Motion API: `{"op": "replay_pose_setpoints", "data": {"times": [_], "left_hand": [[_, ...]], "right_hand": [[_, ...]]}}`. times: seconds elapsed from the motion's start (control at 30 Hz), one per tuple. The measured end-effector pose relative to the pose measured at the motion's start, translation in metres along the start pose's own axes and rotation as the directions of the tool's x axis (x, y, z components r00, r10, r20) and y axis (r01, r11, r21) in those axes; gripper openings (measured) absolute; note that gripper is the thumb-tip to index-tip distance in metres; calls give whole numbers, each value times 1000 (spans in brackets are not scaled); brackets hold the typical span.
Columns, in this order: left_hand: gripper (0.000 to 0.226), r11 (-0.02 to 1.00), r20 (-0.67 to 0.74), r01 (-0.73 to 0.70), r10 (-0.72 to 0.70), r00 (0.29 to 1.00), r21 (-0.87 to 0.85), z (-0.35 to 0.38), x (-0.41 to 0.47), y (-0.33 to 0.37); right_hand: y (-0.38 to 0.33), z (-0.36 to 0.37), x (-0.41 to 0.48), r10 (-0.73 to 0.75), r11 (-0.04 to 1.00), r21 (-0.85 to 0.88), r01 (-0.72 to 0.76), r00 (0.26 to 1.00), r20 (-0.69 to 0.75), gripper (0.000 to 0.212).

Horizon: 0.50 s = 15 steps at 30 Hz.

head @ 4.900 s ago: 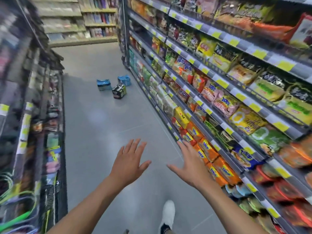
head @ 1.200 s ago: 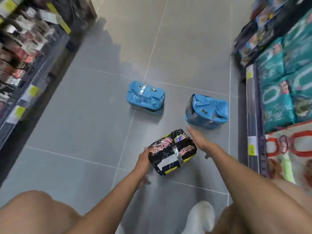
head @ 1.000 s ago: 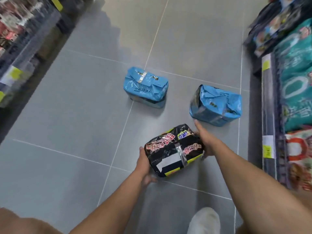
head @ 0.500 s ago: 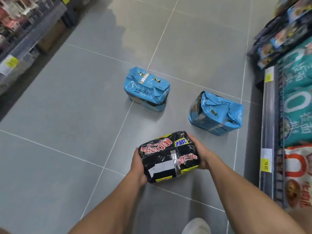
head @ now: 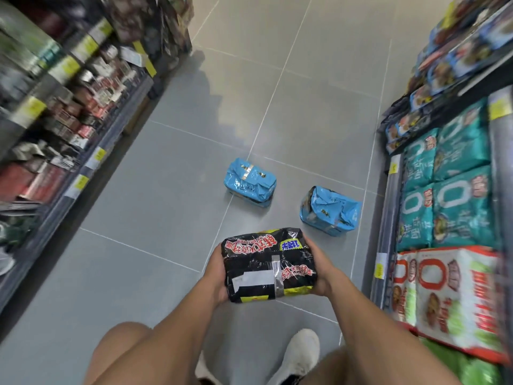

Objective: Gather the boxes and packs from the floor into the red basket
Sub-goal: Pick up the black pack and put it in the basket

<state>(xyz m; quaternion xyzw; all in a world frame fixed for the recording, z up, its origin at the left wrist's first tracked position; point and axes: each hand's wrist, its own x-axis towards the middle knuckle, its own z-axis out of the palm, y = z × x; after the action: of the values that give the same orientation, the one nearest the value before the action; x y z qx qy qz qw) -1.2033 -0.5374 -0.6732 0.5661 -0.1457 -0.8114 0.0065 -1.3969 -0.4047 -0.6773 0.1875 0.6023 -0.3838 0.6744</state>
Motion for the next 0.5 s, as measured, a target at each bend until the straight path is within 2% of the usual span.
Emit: {"op": "replay_pose_setpoints", "data": {"times": [0.17,0.27,0.37,0.43,0.5], "left_hand": [[62,998,-41,25,-23,999,54,20,-147,57],[68,994,-92,48,-38,995,101,24,-248,97],[73,996,-103,59,-52,993,65,5,-337,134],[70,995,-74,16,-9,997,96,-11,-386,156],[56,984,-73,-53,67,995,173,-26,-437,180]], "right_hand": [[-25,60,-151,7,1000,-8,-7,1000,15,89],[-42,107,-251,-7,997,-79,10,999,35,91],[-55,160,-339,-38,985,-162,56,993,113,97],[-63,193,-385,-70,978,-183,104,980,185,89],[-73,229,-419,-103,972,-185,143,972,210,79]]}}
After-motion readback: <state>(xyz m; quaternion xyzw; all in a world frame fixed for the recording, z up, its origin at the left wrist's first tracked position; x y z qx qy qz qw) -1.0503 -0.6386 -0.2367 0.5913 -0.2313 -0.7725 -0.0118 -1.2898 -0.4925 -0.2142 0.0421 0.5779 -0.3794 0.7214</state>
